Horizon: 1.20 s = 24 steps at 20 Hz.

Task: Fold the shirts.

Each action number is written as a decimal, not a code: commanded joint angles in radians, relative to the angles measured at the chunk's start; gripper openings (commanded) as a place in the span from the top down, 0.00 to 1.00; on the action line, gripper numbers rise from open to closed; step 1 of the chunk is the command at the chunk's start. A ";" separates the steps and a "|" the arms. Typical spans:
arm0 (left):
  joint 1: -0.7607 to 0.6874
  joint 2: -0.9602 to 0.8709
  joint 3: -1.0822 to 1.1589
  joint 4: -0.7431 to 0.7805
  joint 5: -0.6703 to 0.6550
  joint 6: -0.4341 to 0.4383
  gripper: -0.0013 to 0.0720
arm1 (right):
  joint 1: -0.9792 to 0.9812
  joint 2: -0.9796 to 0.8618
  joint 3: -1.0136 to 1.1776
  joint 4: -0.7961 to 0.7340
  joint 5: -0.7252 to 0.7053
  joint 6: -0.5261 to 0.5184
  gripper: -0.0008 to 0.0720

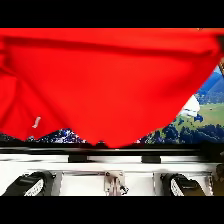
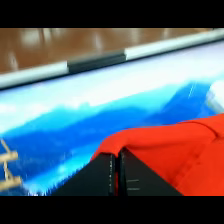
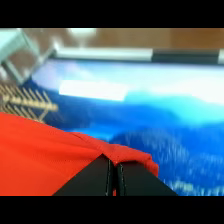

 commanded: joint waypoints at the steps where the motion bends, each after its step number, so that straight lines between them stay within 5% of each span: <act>1: 0.001 -0.080 -0.136 0.042 0.002 0.018 0.94 | 0.000 -0.180 0.003 -0.042 -0.132 0.087 0.89; 12: 0.000 -0.639 -0.183 0.033 0.207 0.031 0.94 | 0.000 -0.809 0.003 -0.039 0.156 0.101 0.89; 16: 0.000 -0.763 -0.183 -0.070 0.193 -0.074 0.94 | 0.008 -0.873 0.003 -0.037 0.186 0.148 0.89; 17: 0.000 -0.782 -0.183 -0.088 0.181 -0.111 0.86 | 0.011 -0.880 0.003 -0.031 0.180 0.158 0.83; 18: 0.001 -0.794 -0.182 -0.100 0.161 -0.165 0.54 | 0.010 -0.880 0.003 0.000 0.174 0.152 0.57; 19: 0.008 -0.796 -0.174 -0.097 0.108 -0.178 0.11 | 0.004 -0.872 0.004 0.039 0.158 0.129 0.28; 20: 0.022 -0.794 -0.158 -0.087 0.039 -0.177 0.01 | -0.007 -0.854 0.004 0.055 0.129 0.092 0.27; 22: 0.075 -0.788 -0.106 -0.034 -0.172 -0.151 0.07 | -0.048 -0.792 0.004 -0.029 0.014 0.034 0.27; 24: 0.146 -0.760 -0.108 0.008 -0.359 -0.084 0.33 | -0.093 -0.739 0.004 -0.248 -0.176 0.023 0.27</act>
